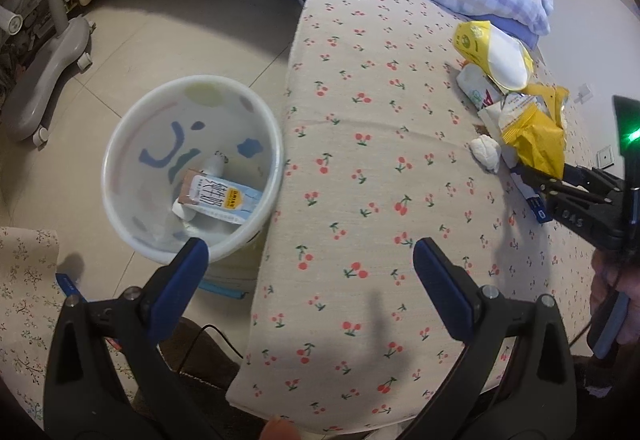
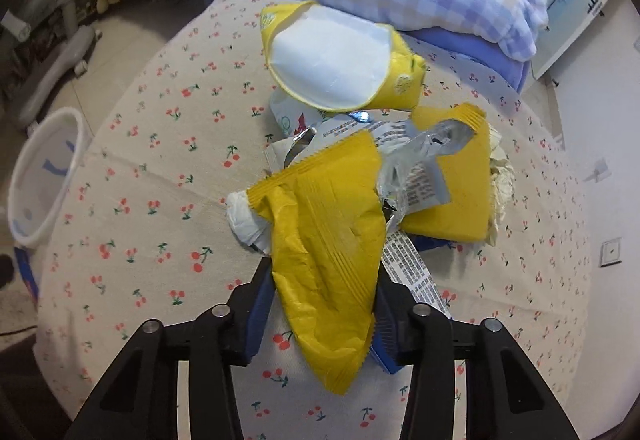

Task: Collect trash
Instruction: 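Grasp the yellow snack packet with the right tool, then reach the left tool to the white tissue ball and grasp it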

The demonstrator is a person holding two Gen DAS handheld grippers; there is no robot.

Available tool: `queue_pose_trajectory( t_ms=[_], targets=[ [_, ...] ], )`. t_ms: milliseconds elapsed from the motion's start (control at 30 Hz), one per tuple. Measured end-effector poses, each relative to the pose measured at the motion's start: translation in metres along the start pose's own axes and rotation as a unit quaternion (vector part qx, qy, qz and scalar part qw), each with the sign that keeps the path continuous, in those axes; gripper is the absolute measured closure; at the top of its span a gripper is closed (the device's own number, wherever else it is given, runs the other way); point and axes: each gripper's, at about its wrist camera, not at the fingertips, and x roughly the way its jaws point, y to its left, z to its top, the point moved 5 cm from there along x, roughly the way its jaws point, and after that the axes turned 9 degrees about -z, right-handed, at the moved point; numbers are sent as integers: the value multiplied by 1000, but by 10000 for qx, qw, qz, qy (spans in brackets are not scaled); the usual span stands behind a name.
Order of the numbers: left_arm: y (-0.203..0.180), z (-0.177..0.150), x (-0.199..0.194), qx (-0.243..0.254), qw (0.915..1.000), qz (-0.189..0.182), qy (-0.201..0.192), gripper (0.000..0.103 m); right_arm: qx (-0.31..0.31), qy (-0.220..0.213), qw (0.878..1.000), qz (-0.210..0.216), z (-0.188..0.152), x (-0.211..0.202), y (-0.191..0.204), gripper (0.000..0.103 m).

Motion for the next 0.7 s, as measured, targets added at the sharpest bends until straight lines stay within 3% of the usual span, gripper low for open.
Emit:
queue_pose_trajectory(
  t_ms=[200, 400, 700],
  targets=[
    [-28, 6, 12, 212, 9997, -92, 46, 1, 491, -197, 9974, 488, -6, -26, -32, 57],
    [-71, 14, 34, 588, 9981, -161, 109, 1, 912, -221, 9946, 448, -19, -28, -78, 57],
    [-134, 29, 74, 963, 9947, -370, -47, 1, 1512, 184, 9877, 356, -56, -2, -133, 56]
  ],
)
